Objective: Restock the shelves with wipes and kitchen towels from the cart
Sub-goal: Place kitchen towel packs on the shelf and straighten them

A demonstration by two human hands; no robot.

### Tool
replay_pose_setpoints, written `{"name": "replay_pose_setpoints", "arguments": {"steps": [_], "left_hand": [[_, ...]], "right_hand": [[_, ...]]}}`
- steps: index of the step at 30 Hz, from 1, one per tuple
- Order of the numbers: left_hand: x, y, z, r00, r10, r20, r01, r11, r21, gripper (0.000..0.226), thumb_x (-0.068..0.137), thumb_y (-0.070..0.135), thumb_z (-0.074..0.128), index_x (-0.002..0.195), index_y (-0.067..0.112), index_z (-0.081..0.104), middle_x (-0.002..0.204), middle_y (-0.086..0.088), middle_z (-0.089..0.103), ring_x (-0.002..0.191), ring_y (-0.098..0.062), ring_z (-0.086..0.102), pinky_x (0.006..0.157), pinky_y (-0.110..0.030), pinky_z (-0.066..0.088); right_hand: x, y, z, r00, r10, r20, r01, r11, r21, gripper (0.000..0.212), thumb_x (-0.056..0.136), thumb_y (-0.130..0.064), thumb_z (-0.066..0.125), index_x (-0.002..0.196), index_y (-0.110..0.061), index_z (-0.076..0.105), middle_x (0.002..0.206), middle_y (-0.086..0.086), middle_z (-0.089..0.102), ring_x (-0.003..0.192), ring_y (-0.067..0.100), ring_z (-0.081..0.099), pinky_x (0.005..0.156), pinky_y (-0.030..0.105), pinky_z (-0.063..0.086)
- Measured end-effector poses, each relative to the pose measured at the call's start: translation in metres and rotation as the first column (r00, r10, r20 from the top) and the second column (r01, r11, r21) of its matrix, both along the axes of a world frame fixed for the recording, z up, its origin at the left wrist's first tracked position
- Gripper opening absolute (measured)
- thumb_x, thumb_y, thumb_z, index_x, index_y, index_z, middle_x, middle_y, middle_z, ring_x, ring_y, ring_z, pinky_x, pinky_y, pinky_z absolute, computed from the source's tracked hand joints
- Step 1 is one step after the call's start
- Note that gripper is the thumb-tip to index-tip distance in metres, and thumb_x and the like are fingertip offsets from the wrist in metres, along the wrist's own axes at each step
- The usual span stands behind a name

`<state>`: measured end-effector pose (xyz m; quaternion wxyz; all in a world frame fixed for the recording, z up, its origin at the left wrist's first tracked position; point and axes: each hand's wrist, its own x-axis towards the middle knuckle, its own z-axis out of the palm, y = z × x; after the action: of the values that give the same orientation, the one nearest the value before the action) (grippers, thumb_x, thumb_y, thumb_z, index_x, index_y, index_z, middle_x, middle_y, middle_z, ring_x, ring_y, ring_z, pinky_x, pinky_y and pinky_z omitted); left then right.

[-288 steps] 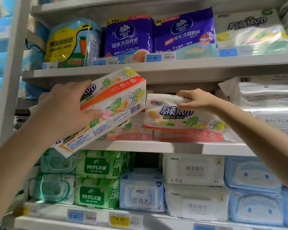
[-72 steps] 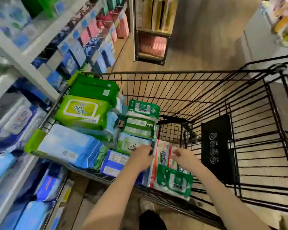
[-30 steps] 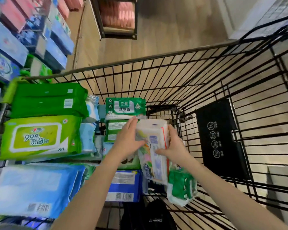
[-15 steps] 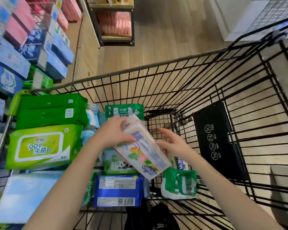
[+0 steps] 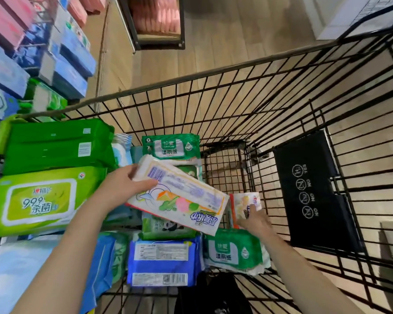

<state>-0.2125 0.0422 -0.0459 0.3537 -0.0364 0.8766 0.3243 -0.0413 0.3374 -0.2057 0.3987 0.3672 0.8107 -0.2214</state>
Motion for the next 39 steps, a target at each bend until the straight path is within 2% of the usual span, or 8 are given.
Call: {"name": "replay_pose_setpoints", "arguments": {"steps": [6,9,14,20,25,28,32,39], "left_hand": [[0.004,-0.008,-0.006,0.999,0.045,-0.007,-0.045,0.999,0.018,0.029,0.078,0.031,0.075,0.103,0.025,0.062,0.091,0.009,0.067,0.072,0.0,0.061,0.056,-0.016,0.042],[0.005,-0.003,0.002,0.999,0.044,-0.032,-0.043,0.999,0.02,0.032,0.078,0.029,0.076,0.105,0.025,0.06,0.089,0.012,0.064,0.073,0.0,0.059,0.056,-0.017,0.04],[0.003,0.004,0.021,0.995,0.031,-0.1,-0.031,1.0,0.002,0.034,0.075,0.028,0.078,0.106,0.025,0.064,0.094,0.011,0.068,0.082,-0.012,0.065,0.064,-0.025,0.046],[-0.009,0.006,0.047,0.954,-0.042,-0.298,-0.015,0.982,-0.187,0.071,0.058,0.054,0.081,0.119,0.025,0.059,0.11,-0.002,0.06,0.097,-0.024,0.057,0.079,-0.036,0.046],[-0.009,0.017,0.056,0.892,-0.177,-0.415,0.048,0.952,-0.303,0.082,0.067,0.043,0.08,0.139,0.022,0.047,0.123,-0.01,0.05,0.11,-0.027,0.047,0.085,-0.037,0.035],[-0.009,0.019,0.057,0.885,-0.203,-0.42,0.074,0.95,-0.304,0.087,0.066,0.045,0.08,0.142,0.022,0.044,0.121,-0.009,0.05,0.106,-0.023,0.045,0.083,-0.035,0.033],[-0.007,0.017,0.058,0.871,-0.229,-0.434,0.094,0.946,-0.309,0.088,0.065,0.046,0.08,0.142,0.021,0.044,0.115,-0.007,0.048,0.097,-0.017,0.039,0.079,-0.032,0.031],[-0.003,0.012,0.059,0.876,-0.217,-0.431,0.09,0.951,-0.296,0.092,0.067,0.042,0.081,0.144,0.015,0.039,0.128,-0.012,0.048,0.116,-0.026,0.044,0.084,-0.033,0.03]], "right_hand": [[-0.001,-0.006,-0.027,0.981,-0.154,-0.118,0.163,0.984,0.066,0.097,0.07,-0.047,0.078,0.144,-0.015,0.023,0.133,0.014,0.045,0.12,0.031,0.047,0.089,0.04,0.05],[-0.009,0.005,-0.024,0.959,-0.259,-0.118,0.266,0.963,0.047,0.06,0.072,-0.029,0.083,0.112,-0.011,0.043,0.105,0.006,0.046,0.086,0.018,0.052,0.059,0.023,0.041],[-0.013,0.018,-0.041,0.963,-0.243,-0.117,0.244,0.97,-0.009,0.05,0.059,-0.047,0.085,0.082,-0.013,0.056,0.102,0.012,0.062,0.09,0.026,0.059,0.068,0.031,0.048],[-0.005,0.017,-0.041,0.918,-0.366,-0.152,0.338,0.923,-0.182,0.046,0.076,-0.023,0.08,0.105,-0.011,0.047,0.094,0.004,0.057,0.085,0.02,0.056,0.064,0.031,0.043],[-0.003,0.015,-0.038,0.889,-0.423,-0.174,0.368,0.888,-0.276,0.051,0.074,-0.018,0.081,0.108,-0.017,0.044,0.097,0.002,0.06,0.091,0.022,0.06,0.079,0.039,0.051],[-0.01,0.012,-0.035,0.913,-0.378,-0.153,0.321,0.898,-0.301,0.059,0.064,-0.019,0.087,0.107,-0.015,0.047,0.097,0.003,0.062,0.084,0.019,0.061,0.063,0.03,0.047],[-0.02,0.009,-0.036,0.961,-0.245,-0.131,0.188,0.922,-0.34,0.045,0.062,-0.027,0.087,0.095,-0.017,0.057,0.089,0.0,0.059,0.082,0.016,0.058,0.076,0.033,0.05],[-0.009,0.017,-0.038,0.973,-0.227,-0.036,0.184,0.863,-0.471,0.094,0.06,-0.005,0.082,0.137,-0.016,0.03,0.106,-0.003,0.06,0.1,0.022,0.062,0.091,0.045,0.051]]}}
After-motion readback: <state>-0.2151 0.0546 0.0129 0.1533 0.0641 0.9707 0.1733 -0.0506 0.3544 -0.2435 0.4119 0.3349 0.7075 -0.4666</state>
